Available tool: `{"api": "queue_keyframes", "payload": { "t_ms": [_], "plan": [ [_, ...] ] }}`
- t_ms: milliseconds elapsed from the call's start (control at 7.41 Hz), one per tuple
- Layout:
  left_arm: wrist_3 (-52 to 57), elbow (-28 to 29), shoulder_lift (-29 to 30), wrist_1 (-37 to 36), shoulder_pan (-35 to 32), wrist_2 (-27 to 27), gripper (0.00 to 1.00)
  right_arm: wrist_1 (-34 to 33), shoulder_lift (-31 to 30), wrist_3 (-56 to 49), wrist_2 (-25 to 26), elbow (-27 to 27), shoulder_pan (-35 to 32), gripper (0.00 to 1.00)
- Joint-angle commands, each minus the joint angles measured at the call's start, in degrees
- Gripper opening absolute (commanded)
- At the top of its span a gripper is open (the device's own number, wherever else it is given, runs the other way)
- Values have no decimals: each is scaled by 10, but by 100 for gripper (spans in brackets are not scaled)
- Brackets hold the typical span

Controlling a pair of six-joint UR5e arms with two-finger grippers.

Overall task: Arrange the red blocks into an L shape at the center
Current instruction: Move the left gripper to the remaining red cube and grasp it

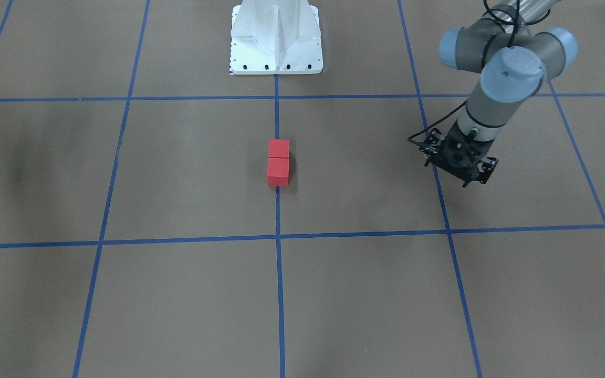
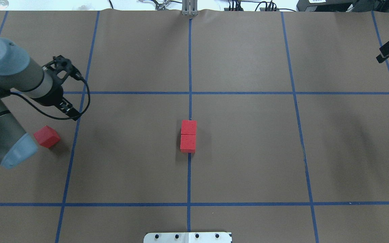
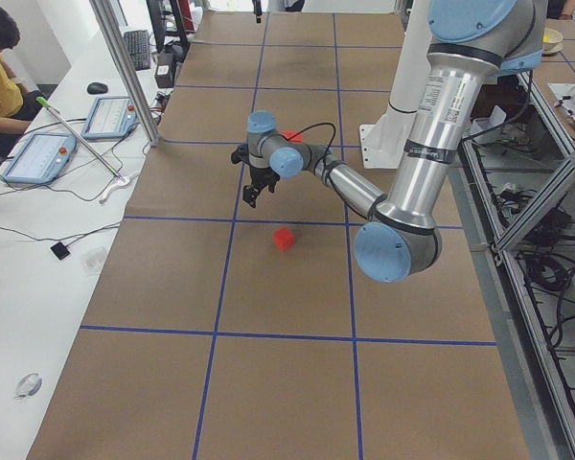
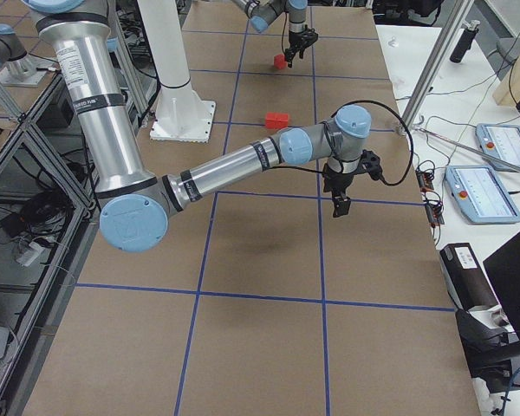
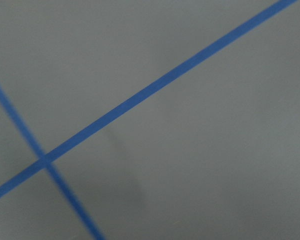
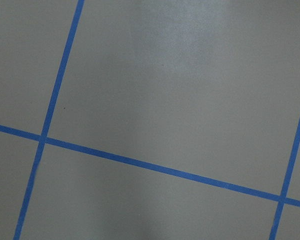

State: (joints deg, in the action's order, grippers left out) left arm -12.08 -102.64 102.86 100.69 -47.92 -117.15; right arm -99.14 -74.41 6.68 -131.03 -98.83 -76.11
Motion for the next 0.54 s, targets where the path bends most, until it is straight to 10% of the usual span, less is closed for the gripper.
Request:
{"api": "queue_keyframes", "payload": {
  "t_ms": [0, 405],
  "plan": [
    [48, -5, -108, 110, -27, -52, 99, 0, 0, 0, 0, 0, 0, 100],
    [-6, 2, -140, 166, -18, -50, 99, 0, -1, -1, 0, -1, 0, 100]
  ]
}}
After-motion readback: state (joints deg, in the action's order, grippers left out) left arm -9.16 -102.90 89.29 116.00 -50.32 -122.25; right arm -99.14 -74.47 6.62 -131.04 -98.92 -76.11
